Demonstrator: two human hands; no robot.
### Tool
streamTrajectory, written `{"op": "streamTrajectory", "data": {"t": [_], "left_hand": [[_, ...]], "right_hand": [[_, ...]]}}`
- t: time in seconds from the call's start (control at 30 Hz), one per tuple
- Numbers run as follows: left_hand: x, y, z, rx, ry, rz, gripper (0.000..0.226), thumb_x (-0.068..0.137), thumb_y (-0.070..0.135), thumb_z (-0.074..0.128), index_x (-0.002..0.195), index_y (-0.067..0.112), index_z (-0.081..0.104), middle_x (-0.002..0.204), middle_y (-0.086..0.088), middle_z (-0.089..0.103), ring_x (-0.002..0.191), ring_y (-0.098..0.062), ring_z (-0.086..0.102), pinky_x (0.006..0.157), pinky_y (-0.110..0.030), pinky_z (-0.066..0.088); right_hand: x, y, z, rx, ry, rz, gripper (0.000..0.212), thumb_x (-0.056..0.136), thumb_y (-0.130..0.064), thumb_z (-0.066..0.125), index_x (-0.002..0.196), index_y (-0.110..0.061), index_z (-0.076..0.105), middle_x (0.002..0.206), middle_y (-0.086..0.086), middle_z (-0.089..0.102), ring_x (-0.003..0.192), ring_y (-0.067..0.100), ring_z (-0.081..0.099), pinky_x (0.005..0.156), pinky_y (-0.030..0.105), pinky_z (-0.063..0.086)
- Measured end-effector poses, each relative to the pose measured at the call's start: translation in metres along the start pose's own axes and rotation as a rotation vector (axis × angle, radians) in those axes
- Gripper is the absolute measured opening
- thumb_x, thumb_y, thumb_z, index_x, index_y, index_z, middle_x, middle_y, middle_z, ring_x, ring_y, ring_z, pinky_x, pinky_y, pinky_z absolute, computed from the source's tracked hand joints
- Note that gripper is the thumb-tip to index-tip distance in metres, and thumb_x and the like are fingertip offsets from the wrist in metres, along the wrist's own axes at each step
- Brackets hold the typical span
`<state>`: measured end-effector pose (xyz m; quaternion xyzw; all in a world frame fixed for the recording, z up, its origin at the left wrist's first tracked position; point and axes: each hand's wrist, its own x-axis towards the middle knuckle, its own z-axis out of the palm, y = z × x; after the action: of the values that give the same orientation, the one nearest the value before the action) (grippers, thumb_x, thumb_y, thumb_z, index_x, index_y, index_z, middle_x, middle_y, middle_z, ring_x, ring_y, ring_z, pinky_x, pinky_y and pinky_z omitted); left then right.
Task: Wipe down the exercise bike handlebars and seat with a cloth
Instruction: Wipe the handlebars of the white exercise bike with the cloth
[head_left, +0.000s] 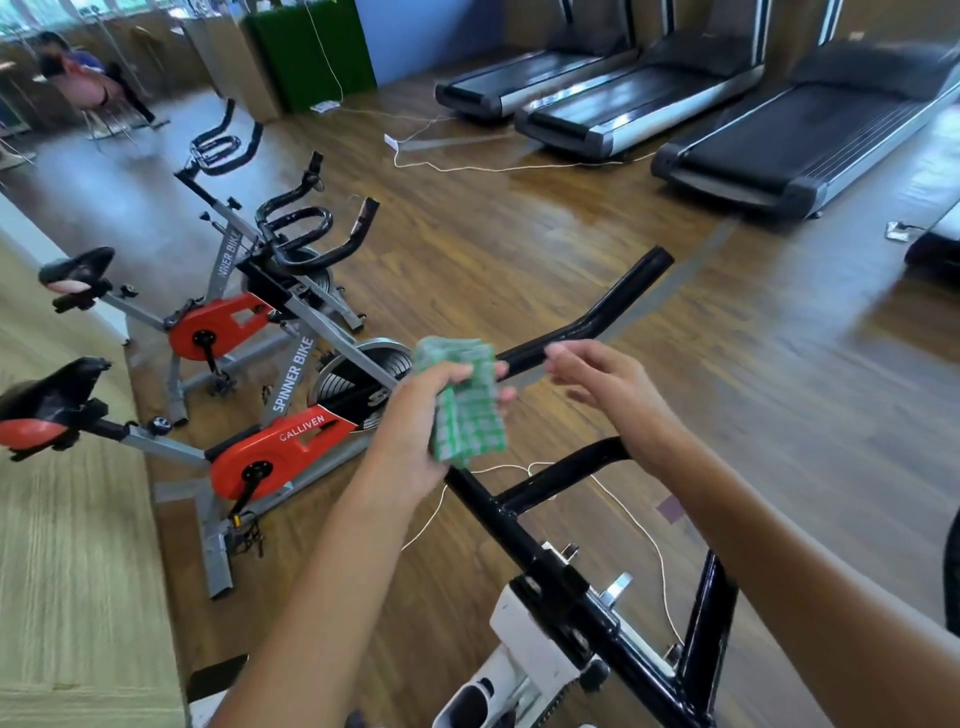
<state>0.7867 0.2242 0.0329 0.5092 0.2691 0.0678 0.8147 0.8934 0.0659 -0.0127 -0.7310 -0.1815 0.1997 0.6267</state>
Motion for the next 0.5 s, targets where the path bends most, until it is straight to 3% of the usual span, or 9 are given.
{"op": "streamTrajectory", "data": {"t": [0.07,0.17,0.27,0.37,0.43,0.5], "left_hand": [[0.013,0.010,0.023,0.004,-0.137,-0.112,0.020,0.095,0.008,0.050,0.109,0.008,0.065,0.095,-0.011,0.074,0.083,-0.023,0.070,0.098,-0.046,0.051],[0.034,0.014,0.055,0.061,-0.297,-0.172,0.016,0.096,0.008,0.051,0.103,0.007,0.066,0.087,-0.008,0.071,0.081,-0.021,0.069,0.085,-0.037,0.054],[0.057,0.011,0.085,0.120,-0.346,-0.135,0.019,0.093,0.003,0.058,0.111,-0.001,0.064,0.095,-0.015,0.071,0.085,-0.024,0.070,0.083,-0.037,0.058],[0.082,0.008,0.113,0.219,-0.329,-0.036,0.054,0.082,-0.001,0.071,0.131,-0.007,0.050,0.120,-0.025,0.064,0.103,-0.034,0.067,0.090,-0.043,0.057],[0.093,0.008,0.133,0.373,-0.360,0.020,0.055,0.086,0.009,0.073,0.133,-0.002,0.048,0.126,-0.021,0.063,0.108,-0.032,0.067,0.088,-0.040,0.057],[0.102,0.010,0.150,0.725,-0.294,0.226,0.045,0.090,0.031,0.070,0.127,0.010,0.054,0.122,-0.007,0.059,0.107,-0.022,0.063,0.086,-0.036,0.055]], "right_hand": [[0.003,-0.010,0.008,0.338,-0.222,0.051,0.047,0.089,-0.054,0.057,0.126,-0.025,0.064,0.126,-0.002,0.068,0.121,0.013,0.061,0.110,0.041,0.044],[0.006,-0.018,0.001,0.797,-0.328,0.090,0.058,0.089,-0.048,0.060,0.134,-0.011,0.059,0.136,0.013,0.062,0.128,0.026,0.057,0.108,0.043,0.046],[0.011,-0.019,-0.013,0.947,-0.224,0.091,0.042,0.092,-0.035,0.061,0.123,-0.007,0.065,0.124,0.014,0.066,0.117,0.026,0.063,0.103,0.041,0.049],[0.020,-0.020,-0.032,1.048,-0.099,0.067,0.038,0.097,-0.030,0.054,0.125,-0.005,0.062,0.121,0.014,0.066,0.112,0.026,0.064,0.102,0.040,0.049],[0.023,-0.019,-0.046,1.103,-0.021,0.066,0.040,0.099,-0.032,0.052,0.129,-0.006,0.060,0.125,0.015,0.065,0.115,0.028,0.064,0.105,0.043,0.047],[0.023,-0.013,-0.058,1.148,0.058,0.091,0.040,0.101,-0.033,0.050,0.129,-0.006,0.061,0.130,0.017,0.064,0.119,0.032,0.062,0.109,0.049,0.043]]}}
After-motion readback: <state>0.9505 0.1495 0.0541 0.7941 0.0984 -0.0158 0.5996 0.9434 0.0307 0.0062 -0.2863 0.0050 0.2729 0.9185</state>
